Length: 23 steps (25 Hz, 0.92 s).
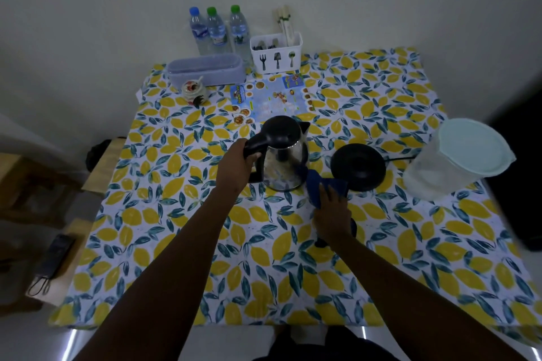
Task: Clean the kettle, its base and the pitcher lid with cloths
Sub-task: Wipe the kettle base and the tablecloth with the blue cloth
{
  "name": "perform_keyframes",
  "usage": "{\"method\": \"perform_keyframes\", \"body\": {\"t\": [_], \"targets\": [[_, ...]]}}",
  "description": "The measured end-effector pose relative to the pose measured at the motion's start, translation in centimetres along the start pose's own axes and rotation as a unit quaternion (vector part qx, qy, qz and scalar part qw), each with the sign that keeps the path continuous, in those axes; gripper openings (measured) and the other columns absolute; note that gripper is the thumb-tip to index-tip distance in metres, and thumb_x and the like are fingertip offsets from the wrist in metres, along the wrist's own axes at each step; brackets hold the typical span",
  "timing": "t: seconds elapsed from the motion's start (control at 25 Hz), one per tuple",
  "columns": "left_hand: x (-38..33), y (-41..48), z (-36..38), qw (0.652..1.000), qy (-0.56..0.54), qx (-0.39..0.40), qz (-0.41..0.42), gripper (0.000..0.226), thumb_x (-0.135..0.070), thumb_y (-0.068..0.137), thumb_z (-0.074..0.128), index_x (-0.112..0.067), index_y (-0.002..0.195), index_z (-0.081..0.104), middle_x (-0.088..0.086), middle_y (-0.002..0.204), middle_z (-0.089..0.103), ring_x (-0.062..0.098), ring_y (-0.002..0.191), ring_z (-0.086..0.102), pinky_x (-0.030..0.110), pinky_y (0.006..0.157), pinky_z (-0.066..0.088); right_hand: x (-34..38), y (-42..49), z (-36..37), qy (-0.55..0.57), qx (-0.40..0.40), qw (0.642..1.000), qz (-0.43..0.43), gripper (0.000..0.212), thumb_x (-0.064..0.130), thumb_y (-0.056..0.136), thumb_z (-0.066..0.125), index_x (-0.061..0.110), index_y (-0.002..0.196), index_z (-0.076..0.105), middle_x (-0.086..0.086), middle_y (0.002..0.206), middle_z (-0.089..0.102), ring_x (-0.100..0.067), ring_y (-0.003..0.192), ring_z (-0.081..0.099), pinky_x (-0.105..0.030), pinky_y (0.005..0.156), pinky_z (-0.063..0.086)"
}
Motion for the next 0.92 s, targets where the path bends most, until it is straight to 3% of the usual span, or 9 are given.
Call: {"method": "perform_keyframes", "body": {"t": [0.12, 0.2, 0.32, 0.44, 0.56, 0.64, 0.76, 0.92], "targets": [[0.9, 0.6, 0.3, 1.0, -0.018, 0.004, 0.001, 0.027, -0.028, 0.095, 0.054, -0.011, 0.116, 0.052, 0.013, 0.101, 0.061, 0.03, 0.089, 0.058, 0.031, 0.069, 0.037, 0.5, 0.8, 2.6, -0.089, 0.068, 0.994, 0.001, 0.081, 0.065, 0.089, 0.037, 0.036, 0.151, -0.006, -0.005, 0.162, -0.015, -0.043, 0.145, -0.011, -0.065, 0.11, 0.011], [1.6, -0.2, 0.7, 0.999, -0.047, -0.01, 0.005, 0.03, -0.02, 0.096, 0.052, -0.013, 0.125, 0.048, 0.012, 0.114, 0.06, 0.03, 0.101, 0.059, 0.029, 0.076, 0.039, 0.3, 0.9, 3.3, -0.091, 0.045, 0.995, -0.014, 0.077, 0.07, 0.089, 0.027, 0.038, 0.151, -0.005, -0.005, 0.161, -0.015, -0.042, 0.144, -0.015, -0.065, 0.11, 0.008], [4.7, -2.9, 2.8, 0.994, -0.078, -0.011, -0.076, 0.053, -0.013, 0.097, 0.049, -0.016, 0.145, 0.026, 0.011, 0.142, 0.047, 0.031, 0.119, 0.054, 0.03, 0.082, 0.042, -0.2, 0.6, 3.2, -0.082, -0.019, 0.996, -0.038, 0.064, 0.059, 0.095, 0.025, 0.037, 0.152, 0.006, -0.004, 0.163, -0.004, -0.041, 0.146, -0.008, -0.065, 0.111, 0.015], [8.9, -5.9, 6.1, 0.984, -0.026, 0.079, -0.158, 0.067, -0.017, 0.099, 0.046, -0.019, 0.153, 0.006, 0.013, 0.156, 0.031, 0.036, 0.129, 0.047, 0.04, 0.092, 0.047, 0.5, 0.0, 3.9, -0.077, -0.039, 0.994, -0.072, 0.057, 0.053, 0.096, 0.028, 0.037, 0.15, 0.019, -0.005, 0.163, 0.009, -0.04, 0.146, 0.001, -0.065, 0.11, 0.02], [11.2, -8.5, 8.4, 0.976, 0.044, 0.175, -0.122, 0.059, -0.014, 0.099, 0.042, -0.015, 0.152, 0.015, 0.011, 0.16, 0.018, 0.033, 0.147, 0.019, 0.047, 0.116, 0.027, 3.1, -1.8, 5.2, -0.081, -0.048, 0.987, -0.132, 0.056, 0.053, 0.092, 0.025, 0.037, 0.145, 0.036, -0.006, 0.158, 0.026, -0.043, 0.144, 0.016, -0.067, 0.104, 0.028], [12.1, -10.4, 9.0, 0.973, 0.09, 0.189, -0.1, 0.056, -0.01, 0.097, 0.042, -0.011, 0.149, 0.022, 0.012, 0.16, 0.017, 0.033, 0.148, 0.013, 0.047, 0.119, 0.02, 6.0, -3.1, 6.6, -0.097, -0.037, 0.98, -0.172, 0.053, 0.051, 0.092, 0.03, 0.038, 0.142, 0.04, -0.006, 0.157, 0.03, -0.044, 0.142, 0.022, -0.068, 0.1, 0.033], [13.7, -12.8, 8.2, 0.976, 0.111, 0.145, -0.121, 0.054, -0.006, 0.095, 0.043, -0.006, 0.147, 0.029, 0.017, 0.158, 0.022, 0.037, 0.147, 0.014, 0.048, 0.117, 0.022, 9.3, -3.0, 8.0, -0.1, -0.019, 0.977, -0.186, 0.051, 0.047, 0.094, 0.04, 0.039, 0.145, 0.034, -0.004, 0.159, 0.025, -0.045, 0.143, 0.017, -0.067, 0.099, 0.032], [14.7, -15.4, 8.5, 0.965, 0.149, 0.173, -0.129, 0.056, -0.006, 0.094, 0.043, -0.007, 0.148, 0.026, 0.013, 0.16, 0.017, 0.035, 0.148, 0.01, 0.048, 0.118, 0.021, 7.2, -4.7, 8.9, -0.154, 0.001, 0.945, -0.287, 0.051, 0.046, 0.092, 0.036, 0.041, 0.143, 0.035, 0.0, 0.157, 0.03, -0.041, 0.141, 0.024, -0.06, 0.095, 0.041]]}}
Point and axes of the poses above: each hand's wrist, its own y-axis towards the middle knuckle, its own z-axis out of the palm, x = y × z, the point moved 7 cm from there along y, towards the middle knuckle
